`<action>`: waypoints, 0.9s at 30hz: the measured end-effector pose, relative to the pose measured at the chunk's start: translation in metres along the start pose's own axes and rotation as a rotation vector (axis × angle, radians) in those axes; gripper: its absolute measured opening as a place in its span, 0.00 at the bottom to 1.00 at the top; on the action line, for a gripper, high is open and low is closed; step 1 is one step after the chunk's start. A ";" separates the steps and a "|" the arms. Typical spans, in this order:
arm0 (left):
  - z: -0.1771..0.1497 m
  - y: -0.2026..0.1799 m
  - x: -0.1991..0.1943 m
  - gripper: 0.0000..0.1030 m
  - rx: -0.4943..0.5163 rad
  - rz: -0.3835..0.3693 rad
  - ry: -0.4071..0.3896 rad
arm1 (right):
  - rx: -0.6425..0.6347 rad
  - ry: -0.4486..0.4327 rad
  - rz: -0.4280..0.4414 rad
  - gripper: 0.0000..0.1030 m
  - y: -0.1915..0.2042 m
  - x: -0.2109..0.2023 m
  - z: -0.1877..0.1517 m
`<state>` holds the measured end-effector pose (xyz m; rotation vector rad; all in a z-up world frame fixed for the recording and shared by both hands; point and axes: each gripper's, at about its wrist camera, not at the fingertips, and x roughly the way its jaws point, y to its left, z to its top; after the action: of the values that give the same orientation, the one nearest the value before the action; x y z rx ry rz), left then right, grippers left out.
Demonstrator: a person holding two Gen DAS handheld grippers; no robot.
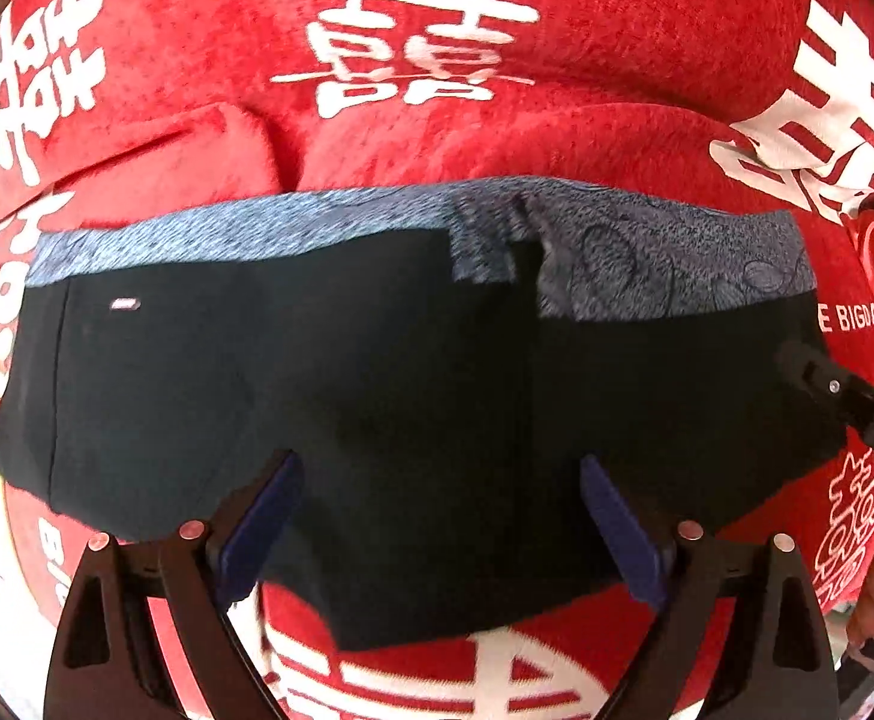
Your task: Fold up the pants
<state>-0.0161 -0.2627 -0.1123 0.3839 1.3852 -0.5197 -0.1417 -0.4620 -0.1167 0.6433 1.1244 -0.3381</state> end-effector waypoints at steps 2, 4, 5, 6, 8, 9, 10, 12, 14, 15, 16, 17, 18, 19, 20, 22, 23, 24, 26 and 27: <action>-0.006 0.007 -0.003 0.91 -0.005 0.010 0.000 | -0.023 0.014 -0.026 0.71 0.011 -0.001 0.001; -0.009 0.016 -0.002 0.91 -0.012 0.031 0.010 | -0.052 0.029 -0.057 0.72 0.022 -0.001 -0.001; -0.012 0.022 -0.002 0.91 -0.018 0.042 0.020 | -0.065 0.034 -0.068 0.72 0.028 -0.001 -0.003; -0.014 0.026 -0.001 0.91 -0.024 0.046 0.025 | -0.075 0.037 -0.074 0.72 0.032 -0.002 -0.005; -0.020 0.039 -0.003 0.91 -0.043 0.052 0.030 | -0.108 0.040 -0.098 0.72 0.046 -0.004 -0.012; -0.023 0.045 -0.003 0.91 -0.050 0.059 0.031 | -0.119 0.041 -0.101 0.72 0.051 -0.005 -0.014; -0.026 0.052 -0.004 0.91 -0.059 0.067 0.032 | -0.128 0.047 -0.098 0.72 0.057 -0.006 -0.017; -0.031 0.063 -0.005 0.91 -0.076 0.070 0.035 | -0.138 0.055 -0.081 0.73 0.070 -0.007 -0.023; -0.035 0.074 -0.005 0.91 -0.095 0.075 0.042 | -0.156 0.055 -0.073 0.73 0.083 -0.008 -0.027; -0.036 0.079 -0.005 0.91 -0.102 0.077 0.044 | -0.166 0.053 -0.069 0.73 0.090 -0.008 -0.029; -0.038 0.085 -0.006 0.91 -0.112 0.081 0.045 | -0.177 0.053 -0.062 0.73 0.098 -0.008 -0.030; -0.039 0.088 -0.005 0.91 -0.118 0.084 0.046 | -0.185 0.053 -0.054 0.73 0.104 -0.007 -0.030; -0.040 0.093 -0.006 0.91 -0.123 0.084 0.046 | -0.191 0.056 -0.046 0.73 0.110 -0.006 -0.032; -0.040 0.097 -0.006 0.91 -0.130 0.083 0.046 | -0.196 0.062 -0.040 0.73 0.116 -0.004 -0.033; -0.041 0.101 -0.007 0.91 -0.139 0.082 0.044 | -0.202 0.072 -0.033 0.73 0.122 -0.001 -0.034; -0.042 0.109 -0.008 0.91 -0.152 0.082 0.040 | -0.206 0.095 -0.022 0.73 0.129 0.007 -0.037; -0.042 0.113 -0.009 0.91 -0.158 0.081 0.039 | -0.204 0.114 -0.018 0.73 0.131 0.012 -0.040; -0.043 0.117 -0.009 0.91 -0.164 0.079 0.038 | -0.200 0.135 -0.019 0.73 0.132 0.018 -0.043; -0.045 0.124 -0.009 0.91 -0.178 0.077 0.038 | -0.193 0.159 -0.035 0.74 0.133 0.025 -0.050; -0.046 0.127 -0.010 0.91 -0.182 0.078 0.037 | -0.196 0.151 -0.042 0.75 0.134 0.025 -0.051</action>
<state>0.0163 -0.1309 -0.1152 0.2996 1.4344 -0.3203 -0.0942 -0.3246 -0.1135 0.4779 1.2986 -0.2146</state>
